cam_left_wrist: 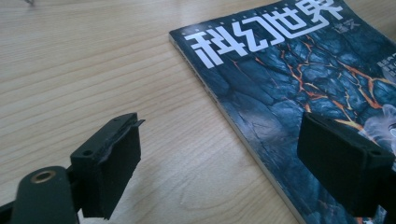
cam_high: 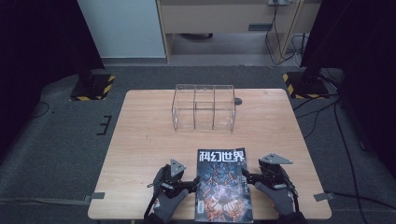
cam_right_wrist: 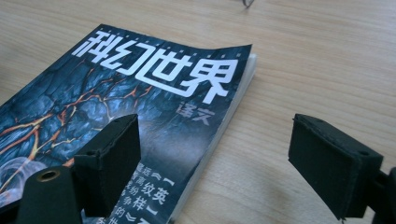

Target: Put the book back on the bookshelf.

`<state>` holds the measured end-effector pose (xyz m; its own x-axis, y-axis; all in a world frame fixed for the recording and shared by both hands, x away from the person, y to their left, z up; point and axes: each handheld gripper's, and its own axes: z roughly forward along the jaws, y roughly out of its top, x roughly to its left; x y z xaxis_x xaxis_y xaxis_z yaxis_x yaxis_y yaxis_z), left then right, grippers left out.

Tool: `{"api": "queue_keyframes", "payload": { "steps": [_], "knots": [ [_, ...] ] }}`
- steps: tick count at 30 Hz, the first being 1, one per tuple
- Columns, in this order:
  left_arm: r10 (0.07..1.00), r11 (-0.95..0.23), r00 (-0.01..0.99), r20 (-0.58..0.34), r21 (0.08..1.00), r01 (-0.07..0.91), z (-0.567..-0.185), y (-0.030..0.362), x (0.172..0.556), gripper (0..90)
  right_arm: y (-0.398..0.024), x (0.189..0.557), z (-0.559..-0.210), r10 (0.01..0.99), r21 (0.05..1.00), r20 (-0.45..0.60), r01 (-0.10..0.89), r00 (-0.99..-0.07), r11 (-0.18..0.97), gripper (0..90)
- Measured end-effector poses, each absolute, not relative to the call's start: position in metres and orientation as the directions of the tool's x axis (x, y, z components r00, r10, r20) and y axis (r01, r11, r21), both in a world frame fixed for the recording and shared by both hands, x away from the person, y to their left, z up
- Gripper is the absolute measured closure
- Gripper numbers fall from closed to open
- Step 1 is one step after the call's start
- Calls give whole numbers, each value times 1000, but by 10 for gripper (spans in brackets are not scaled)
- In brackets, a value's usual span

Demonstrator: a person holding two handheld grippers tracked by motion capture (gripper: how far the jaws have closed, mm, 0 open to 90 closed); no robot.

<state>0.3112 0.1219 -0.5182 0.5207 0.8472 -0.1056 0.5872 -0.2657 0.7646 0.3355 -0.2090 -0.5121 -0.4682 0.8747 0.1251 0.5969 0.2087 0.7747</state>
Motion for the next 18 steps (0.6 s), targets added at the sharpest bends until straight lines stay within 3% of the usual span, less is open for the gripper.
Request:
{"api": "queue_keyframes", "payload": {
  "steps": [18],
  "knots": [
    [814, -352, 577, -71, 730, 586, -530, 97, 307, 171, -189, 333, -528, 850, 737, 171, 637, -498, 225, 218]
  ]
}}
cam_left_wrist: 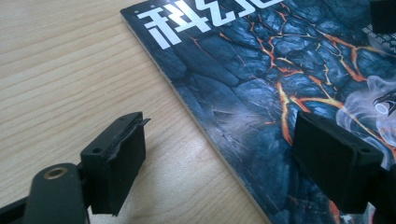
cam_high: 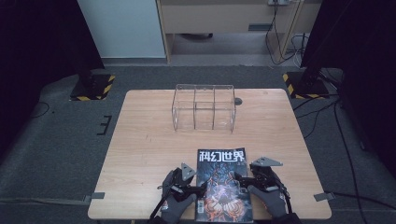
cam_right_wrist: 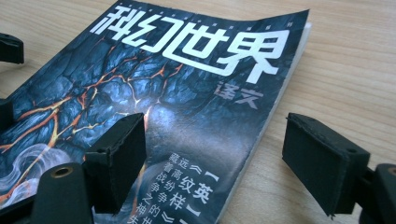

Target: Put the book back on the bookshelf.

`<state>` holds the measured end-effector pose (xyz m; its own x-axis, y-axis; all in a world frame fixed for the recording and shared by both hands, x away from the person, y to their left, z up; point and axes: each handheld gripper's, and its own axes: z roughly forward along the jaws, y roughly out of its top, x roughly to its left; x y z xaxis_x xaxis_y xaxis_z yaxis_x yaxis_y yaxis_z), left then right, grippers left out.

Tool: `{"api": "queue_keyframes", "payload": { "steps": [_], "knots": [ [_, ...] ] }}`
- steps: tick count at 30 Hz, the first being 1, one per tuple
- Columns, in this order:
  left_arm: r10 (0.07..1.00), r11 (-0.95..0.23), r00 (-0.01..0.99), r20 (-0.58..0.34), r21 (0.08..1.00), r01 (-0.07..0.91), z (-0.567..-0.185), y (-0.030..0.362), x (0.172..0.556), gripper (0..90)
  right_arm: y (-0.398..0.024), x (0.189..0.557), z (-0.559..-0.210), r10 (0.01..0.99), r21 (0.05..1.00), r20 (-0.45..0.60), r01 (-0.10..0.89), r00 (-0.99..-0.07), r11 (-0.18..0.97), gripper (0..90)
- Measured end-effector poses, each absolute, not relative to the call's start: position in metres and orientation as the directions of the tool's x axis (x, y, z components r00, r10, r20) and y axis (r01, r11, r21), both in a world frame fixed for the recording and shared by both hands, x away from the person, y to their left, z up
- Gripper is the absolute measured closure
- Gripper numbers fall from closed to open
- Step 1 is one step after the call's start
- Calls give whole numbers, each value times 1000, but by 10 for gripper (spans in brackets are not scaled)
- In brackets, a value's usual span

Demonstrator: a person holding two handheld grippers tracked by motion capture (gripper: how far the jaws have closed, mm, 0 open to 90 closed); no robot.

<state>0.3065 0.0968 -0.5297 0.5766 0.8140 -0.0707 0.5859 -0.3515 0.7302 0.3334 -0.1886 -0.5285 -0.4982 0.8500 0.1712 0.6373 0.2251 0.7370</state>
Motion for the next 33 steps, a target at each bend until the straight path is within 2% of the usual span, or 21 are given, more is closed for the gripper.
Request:
{"api": "queue_keyframes", "payload": {
  "steps": [16, 33],
  "knots": [
    [799, -349, 593, -102, 724, 595, -531, 92, 306, 190, -186, 333, -533, 838, 731, 220, 653, -499, 197, 236],
    [783, -351, 612, -106, 738, 577, -533, 81, 302, 196, -189, 332, -536, 835, 744, 293, 660, -466, 108, 245]
  ]
}}
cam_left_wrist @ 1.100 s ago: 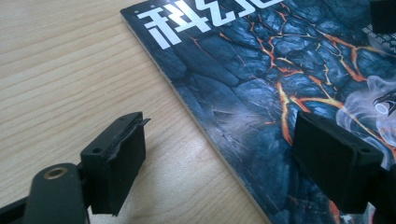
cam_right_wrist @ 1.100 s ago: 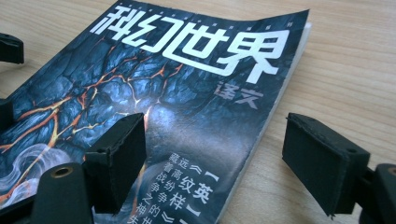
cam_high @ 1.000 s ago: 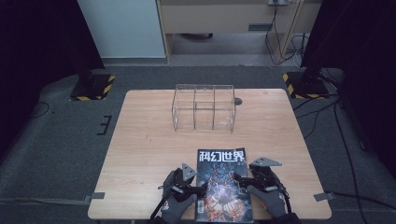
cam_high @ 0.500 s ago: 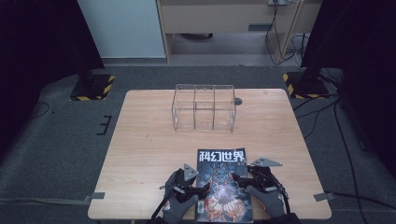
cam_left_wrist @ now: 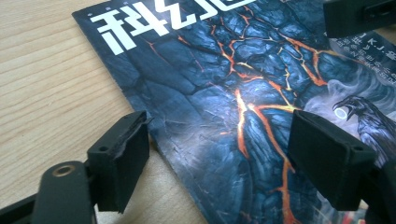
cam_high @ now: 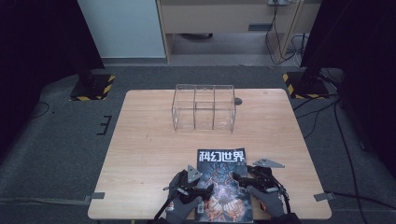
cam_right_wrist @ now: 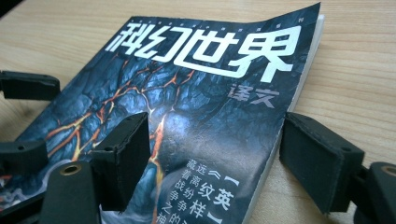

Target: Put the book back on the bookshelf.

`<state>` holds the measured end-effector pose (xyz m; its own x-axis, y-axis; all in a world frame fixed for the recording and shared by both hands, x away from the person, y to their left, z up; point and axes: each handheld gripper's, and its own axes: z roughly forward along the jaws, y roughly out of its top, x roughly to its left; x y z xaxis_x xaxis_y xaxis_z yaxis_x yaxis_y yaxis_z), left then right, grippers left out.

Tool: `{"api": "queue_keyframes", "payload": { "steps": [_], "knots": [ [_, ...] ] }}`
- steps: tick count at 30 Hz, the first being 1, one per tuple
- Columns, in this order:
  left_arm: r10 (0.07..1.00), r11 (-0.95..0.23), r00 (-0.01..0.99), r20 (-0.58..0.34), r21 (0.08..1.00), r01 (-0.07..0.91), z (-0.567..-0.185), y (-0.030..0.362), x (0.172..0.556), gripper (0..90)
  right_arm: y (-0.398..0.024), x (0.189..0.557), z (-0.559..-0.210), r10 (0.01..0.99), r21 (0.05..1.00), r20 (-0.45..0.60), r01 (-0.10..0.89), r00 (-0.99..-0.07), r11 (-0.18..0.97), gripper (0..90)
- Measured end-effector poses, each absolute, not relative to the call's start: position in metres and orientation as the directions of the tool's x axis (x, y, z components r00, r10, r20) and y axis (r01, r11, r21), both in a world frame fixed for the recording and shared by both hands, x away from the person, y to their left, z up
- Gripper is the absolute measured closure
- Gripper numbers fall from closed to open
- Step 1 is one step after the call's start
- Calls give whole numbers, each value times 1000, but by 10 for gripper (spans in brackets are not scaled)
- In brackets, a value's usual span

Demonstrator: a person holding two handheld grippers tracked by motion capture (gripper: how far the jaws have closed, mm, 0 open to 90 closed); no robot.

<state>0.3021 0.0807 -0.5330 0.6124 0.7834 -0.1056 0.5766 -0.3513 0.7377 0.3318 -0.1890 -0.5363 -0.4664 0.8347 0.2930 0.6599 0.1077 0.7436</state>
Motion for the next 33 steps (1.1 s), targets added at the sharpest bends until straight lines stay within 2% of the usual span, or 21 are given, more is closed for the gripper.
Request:
{"api": "queue_keyframes", "payload": {
  "steps": [9, 20, 28, 33],
  "knots": [
    [789, -344, 605, -105, 740, 578, -533, 79, 301, 192, -194, 333, -537, 821, 731, 366, 682, -438, 38, 251],
    [794, -337, 599, -105, 744, 577, -534, 79, 300, 190, -199, 333, -538, 815, 714, 431, 698, -388, -45, 321],
    [796, -335, 597, -105, 745, 577, -534, 79, 300, 189, -202, 329, -527, 773, 739, 479, 666, -416, -100, 344],
    [795, -334, 597, -106, 745, 578, -534, 79, 300, 190, -203, 330, -526, 764, 732, 488, 674, -421, -96, 342]
  ]
}}
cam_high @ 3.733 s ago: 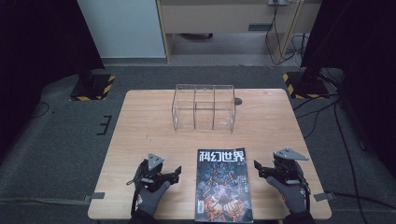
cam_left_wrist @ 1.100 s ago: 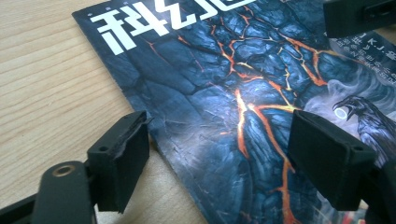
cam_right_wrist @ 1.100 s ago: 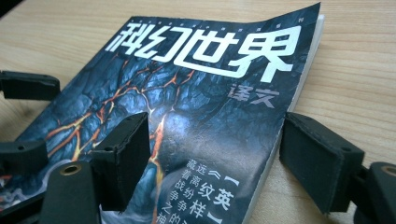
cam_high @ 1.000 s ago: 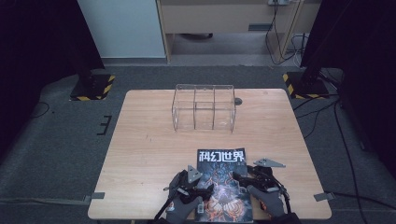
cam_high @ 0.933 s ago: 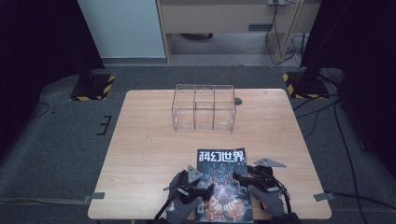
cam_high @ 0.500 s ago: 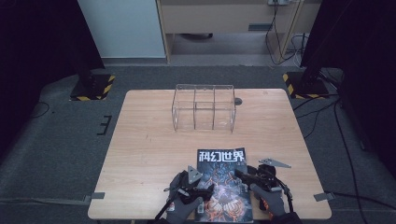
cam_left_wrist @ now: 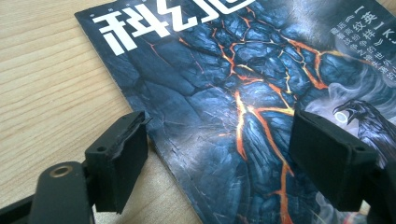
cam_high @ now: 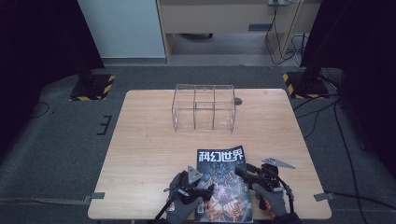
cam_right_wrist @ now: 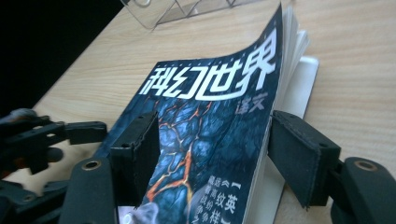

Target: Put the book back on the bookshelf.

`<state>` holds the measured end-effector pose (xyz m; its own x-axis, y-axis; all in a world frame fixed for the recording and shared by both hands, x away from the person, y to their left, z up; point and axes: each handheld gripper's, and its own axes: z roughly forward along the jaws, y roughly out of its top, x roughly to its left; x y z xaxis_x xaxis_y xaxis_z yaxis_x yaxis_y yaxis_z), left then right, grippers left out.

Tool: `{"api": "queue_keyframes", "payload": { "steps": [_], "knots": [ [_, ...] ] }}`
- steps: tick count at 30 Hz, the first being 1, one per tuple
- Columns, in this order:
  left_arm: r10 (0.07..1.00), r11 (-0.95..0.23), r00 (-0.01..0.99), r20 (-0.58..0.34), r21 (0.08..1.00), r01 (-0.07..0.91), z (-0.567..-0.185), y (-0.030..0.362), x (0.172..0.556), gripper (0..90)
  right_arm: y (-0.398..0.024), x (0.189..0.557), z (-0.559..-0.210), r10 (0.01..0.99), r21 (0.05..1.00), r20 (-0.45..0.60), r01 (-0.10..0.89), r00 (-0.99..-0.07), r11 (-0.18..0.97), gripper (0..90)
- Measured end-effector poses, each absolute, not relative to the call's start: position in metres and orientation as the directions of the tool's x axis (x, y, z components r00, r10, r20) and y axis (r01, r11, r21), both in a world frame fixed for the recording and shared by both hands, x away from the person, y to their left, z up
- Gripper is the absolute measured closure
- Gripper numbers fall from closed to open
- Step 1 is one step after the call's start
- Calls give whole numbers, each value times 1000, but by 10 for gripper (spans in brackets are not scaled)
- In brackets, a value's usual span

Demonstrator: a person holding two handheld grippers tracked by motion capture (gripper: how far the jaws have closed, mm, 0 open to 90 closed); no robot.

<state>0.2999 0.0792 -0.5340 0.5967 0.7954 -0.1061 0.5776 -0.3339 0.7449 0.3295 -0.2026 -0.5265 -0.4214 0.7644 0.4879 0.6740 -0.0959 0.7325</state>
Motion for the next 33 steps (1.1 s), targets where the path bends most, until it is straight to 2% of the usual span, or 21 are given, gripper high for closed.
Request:
{"api": "queue_keyframes", "payload": {
  "steps": [15, 20, 24, 27, 30, 33],
  "knots": [
    [798, -332, 593, -106, 745, 579, -534, 79, 300, 190, -207, 331, -534, 768, 685, 512, 722, -385, -95, 342],
    [798, -332, 594, -106, 745, 579, -534, 79, 300, 190, -211, 330, -531, 719, 676, 579, 720, -384, -160, 343],
    [798, -332, 594, -107, 745, 579, -534, 79, 300, 191, -211, 329, -531, 694, 661, 606, 731, -387, -169, 348],
    [798, -331, 593, -107, 745, 579, -534, 79, 300, 191, -209, 328, -530, 684, 651, 609, 746, -401, -143, 361],
    [798, -331, 593, -107, 745, 579, -534, 79, 300, 191, -204, 328, -530, 718, 680, 546, 729, -431, -79, 360],
    [798, -331, 593, -107, 745, 579, -534, 80, 300, 191, -202, 329, -532, 718, 667, 539, 743, -439, -47, 360]
  ]
}}
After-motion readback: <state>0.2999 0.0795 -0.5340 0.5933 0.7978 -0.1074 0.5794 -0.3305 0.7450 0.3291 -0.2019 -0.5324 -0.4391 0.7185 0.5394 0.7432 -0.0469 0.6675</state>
